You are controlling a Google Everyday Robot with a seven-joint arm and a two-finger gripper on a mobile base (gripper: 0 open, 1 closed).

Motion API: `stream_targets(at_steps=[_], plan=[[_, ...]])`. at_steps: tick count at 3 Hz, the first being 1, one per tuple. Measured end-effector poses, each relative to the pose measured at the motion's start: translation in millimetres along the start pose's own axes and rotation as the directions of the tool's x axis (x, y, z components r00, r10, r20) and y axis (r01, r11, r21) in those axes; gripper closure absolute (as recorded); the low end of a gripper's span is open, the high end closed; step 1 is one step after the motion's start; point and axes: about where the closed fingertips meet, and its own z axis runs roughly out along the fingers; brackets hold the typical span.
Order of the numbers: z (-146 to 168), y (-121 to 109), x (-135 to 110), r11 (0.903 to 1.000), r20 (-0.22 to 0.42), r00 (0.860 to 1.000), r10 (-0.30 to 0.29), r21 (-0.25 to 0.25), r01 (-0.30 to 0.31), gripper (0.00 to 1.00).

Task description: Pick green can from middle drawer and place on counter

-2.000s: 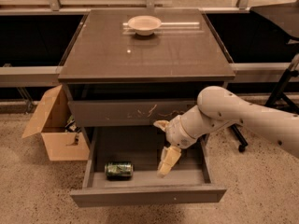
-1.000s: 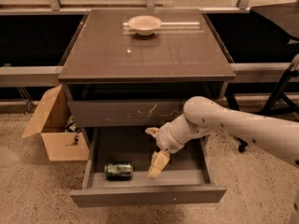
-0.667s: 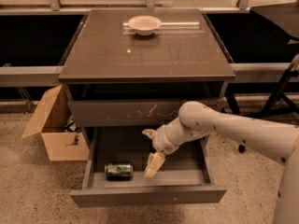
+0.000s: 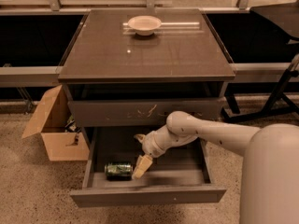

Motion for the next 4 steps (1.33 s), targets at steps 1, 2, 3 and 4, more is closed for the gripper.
stream_targets(at_steps=[1, 2, 3, 4], plan=[[47.6, -13.2, 4.5, 0.9999, -0.003, 1.000, 0.005, 0.014, -0.005, 0.00], [50.3, -13.2, 4.8, 0.9999, -0.006, 1.000, 0.003, 0.012, -0.003, 0.00], [69.2, -20.0, 10.5, 0.9990, -0.013, 1.000, -0.015, 0.042, 0.015, 0.00], [84.9, -25.6, 13.6, 0.9976, -0.023, 0.999, -0.029, 0.062, 0.030, 0.00]])
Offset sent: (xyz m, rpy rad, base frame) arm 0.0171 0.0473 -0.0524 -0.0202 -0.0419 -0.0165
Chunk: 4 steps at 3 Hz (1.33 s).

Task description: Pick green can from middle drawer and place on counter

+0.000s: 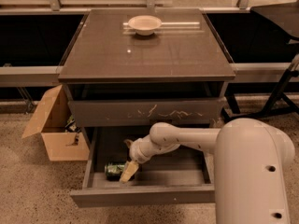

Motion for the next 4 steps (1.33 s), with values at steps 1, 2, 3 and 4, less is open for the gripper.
stream_targets(at_steps=[1, 2, 3, 4], plan=[[11.6, -3.7, 0.6, 0.9998, -0.008, 1.000, -0.015, 0.012, 0.015, 0.00], [25.2, -7.0, 3.2, 0.9997, -0.011, 1.000, -0.024, 0.006, 0.024, 0.00], [39.5, -9.9, 7.0, 0.9995, -0.016, 0.999, -0.030, -0.003, 0.030, 0.13], [52.4, -10.9, 10.2, 0.9993, -0.021, 0.999, -0.033, -0.016, 0.033, 0.38]])
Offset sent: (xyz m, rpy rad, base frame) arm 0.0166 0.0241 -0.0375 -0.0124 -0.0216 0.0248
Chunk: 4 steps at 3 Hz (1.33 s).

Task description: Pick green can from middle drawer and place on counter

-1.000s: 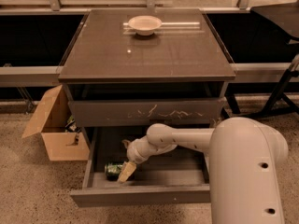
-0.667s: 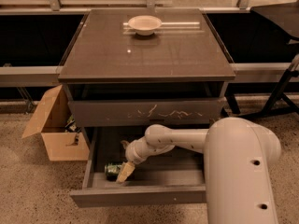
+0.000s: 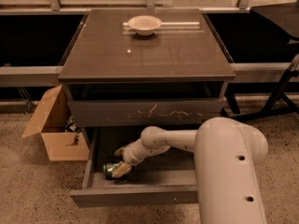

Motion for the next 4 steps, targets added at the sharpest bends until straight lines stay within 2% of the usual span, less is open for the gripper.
stream_targets(at_steps=[2, 3, 4], plan=[[10.5, 2.2, -3.2, 0.9997, 0.000, 1.000, -0.020, -0.017, 0.020, 0.84], [-21.1, 14.5, -16.3, 0.9964, 0.066, 0.994, -0.085, 0.009, 0.084, 1.00], [-67.8, 27.9, -21.9, 0.9877, 0.158, 0.975, -0.154, 0.052, 0.148, 1.00]])
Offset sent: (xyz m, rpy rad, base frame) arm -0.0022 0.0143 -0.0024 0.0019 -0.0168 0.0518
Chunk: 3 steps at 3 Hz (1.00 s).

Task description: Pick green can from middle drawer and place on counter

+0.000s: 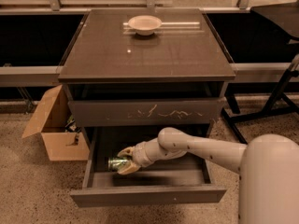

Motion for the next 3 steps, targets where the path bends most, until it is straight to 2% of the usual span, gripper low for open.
stream_targets(at_steps=[1, 2, 3], plan=[[-53.0, 13.6, -1.2, 0.9988, 0.101, 0.994, -0.048, 0.006, 0.048, 1.00], [-52.4, 13.3, -1.4, 0.9989, 0.101, 0.994, -0.047, 0.007, 0.047, 1.00], [-68.6, 21.4, -15.5, 0.9962, 0.111, 0.990, -0.085, 0.031, 0.082, 1.00]])
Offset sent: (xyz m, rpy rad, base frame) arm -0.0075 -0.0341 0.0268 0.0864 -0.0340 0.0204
